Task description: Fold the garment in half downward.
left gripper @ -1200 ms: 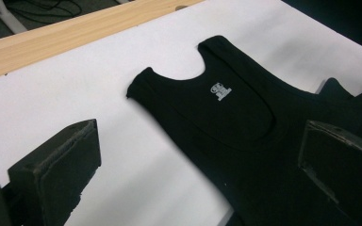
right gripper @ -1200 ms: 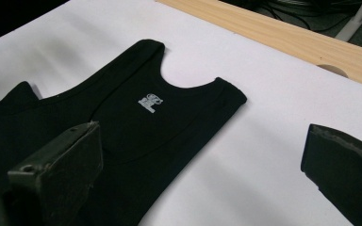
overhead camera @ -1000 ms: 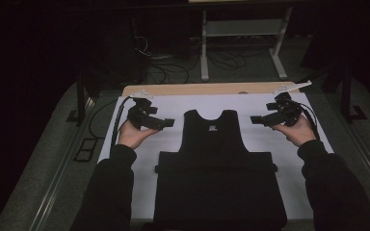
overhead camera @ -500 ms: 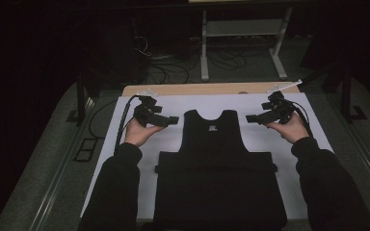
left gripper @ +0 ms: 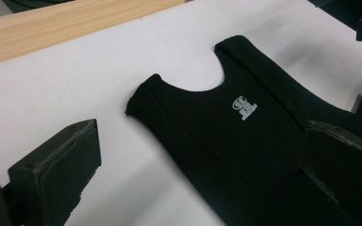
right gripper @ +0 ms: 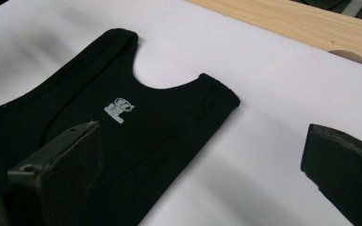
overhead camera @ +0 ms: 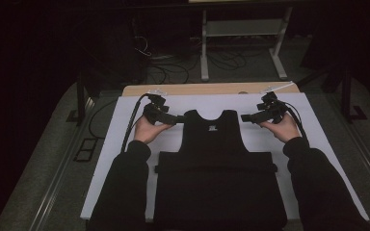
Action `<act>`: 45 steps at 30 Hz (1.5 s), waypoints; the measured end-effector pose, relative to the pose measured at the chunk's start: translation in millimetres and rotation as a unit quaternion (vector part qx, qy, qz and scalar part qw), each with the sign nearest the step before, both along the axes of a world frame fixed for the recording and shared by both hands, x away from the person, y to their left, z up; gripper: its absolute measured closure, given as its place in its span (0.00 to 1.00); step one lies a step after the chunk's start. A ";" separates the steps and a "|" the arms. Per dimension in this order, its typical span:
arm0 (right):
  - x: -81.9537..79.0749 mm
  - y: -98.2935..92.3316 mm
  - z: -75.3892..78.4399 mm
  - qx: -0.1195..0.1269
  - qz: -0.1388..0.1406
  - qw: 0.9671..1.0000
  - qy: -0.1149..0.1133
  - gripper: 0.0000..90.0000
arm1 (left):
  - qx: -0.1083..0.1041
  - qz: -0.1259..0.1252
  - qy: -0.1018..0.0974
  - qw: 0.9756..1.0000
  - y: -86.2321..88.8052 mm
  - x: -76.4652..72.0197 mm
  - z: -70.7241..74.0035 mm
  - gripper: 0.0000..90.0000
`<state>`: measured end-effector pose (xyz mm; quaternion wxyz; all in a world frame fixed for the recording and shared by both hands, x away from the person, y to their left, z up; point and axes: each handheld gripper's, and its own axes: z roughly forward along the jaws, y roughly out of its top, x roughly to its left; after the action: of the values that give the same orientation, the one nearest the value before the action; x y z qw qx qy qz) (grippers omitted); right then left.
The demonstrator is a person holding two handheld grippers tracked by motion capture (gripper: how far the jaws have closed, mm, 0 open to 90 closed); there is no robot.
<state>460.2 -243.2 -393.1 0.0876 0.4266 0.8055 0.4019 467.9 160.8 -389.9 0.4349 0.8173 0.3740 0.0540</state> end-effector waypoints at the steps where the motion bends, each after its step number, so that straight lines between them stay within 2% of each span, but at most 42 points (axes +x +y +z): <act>1: 1.1 0.0 -0.6 0.002 -0.001 1.000 0.000 0.00 | 0.000 0.000 -0.001 1.000 -0.6 1.1 -0.7 0.00; 5: 5.7 0.7 -3.8 0.009 -0.009 1.000 -0.002 0.00 | -0.017 0.009 0.001 1.000 -2.9 3.5 -4.0 0.00; 11: 11.0 8.2 -14.8 0.009 -0.011 1.000 -0.003 0.00 | -0.028 0.026 0.008 0.999 -5.7 9.8 -15.5 0.00; 14: 12.9 11.1 -21.3 0.009 -0.012 1.000 0.004 0.00 | -0.025 0.025 0.015 0.999 -8.1 12.3 -22.5 0.00; 18: 13.9 16.0 -27.1 0.005 -0.006 1.000 0.010 0.00 | -0.022 0.031 0.012 0.999 -10.3 14.3 -28.6 0.00; 21: 14.4 17.2 -29.5 0.012 -0.007 1.000 0.012 0.00 | -0.030 0.032 0.014 0.999 -11.6 15.6 -31.0 0.00; 24: 14.8 19.4 -32.1 0.010 -0.007 1.000 0.016 0.00 | -0.023 0.031 0.016 0.999 -13.1 15.6 -33.1 0.00; 29: 16.0 23.0 -37.3 0.009 -0.012 1.000 0.022 0.08 | -0.029 0.026 0.033 0.999 -14.8 16.2 -39.3 0.01; 32: 15.9 26.5 -40.2 0.002 -0.009 1.000 0.027 0.09 | -0.019 0.017 0.033 0.999 -19.8 15.3 -43.0 0.03; 38: 16.6 29.1 -46.0 -0.003 -0.007 0.999 0.037 0.15 | -0.020 0.012 0.038 0.999 -23.6 15.7 -48.4 0.11; 40: 17.0 29.7 -46.5 0.002 -0.009 0.999 0.038 0.16 | -0.014 0.012 0.036 0.999 -24.6 15.4 -49.1 0.16; 42: 17.3 29.9 -46.6 0.009 -0.010 0.999 0.038 0.19 | -0.002 0.011 0.036 0.999 -26.3 14.5 -49.7 0.16; 45: 17.7 31.4 -48.9 0.013 -0.016 0.999 0.042 0.23 | 0.006 0.008 0.039 0.999 -27.0 14.0 -51.1 0.20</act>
<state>477.9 -211.8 -442.0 0.0546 0.4570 0.7962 0.3927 481.9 133.8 -441.0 0.4147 0.8185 0.3967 0.0274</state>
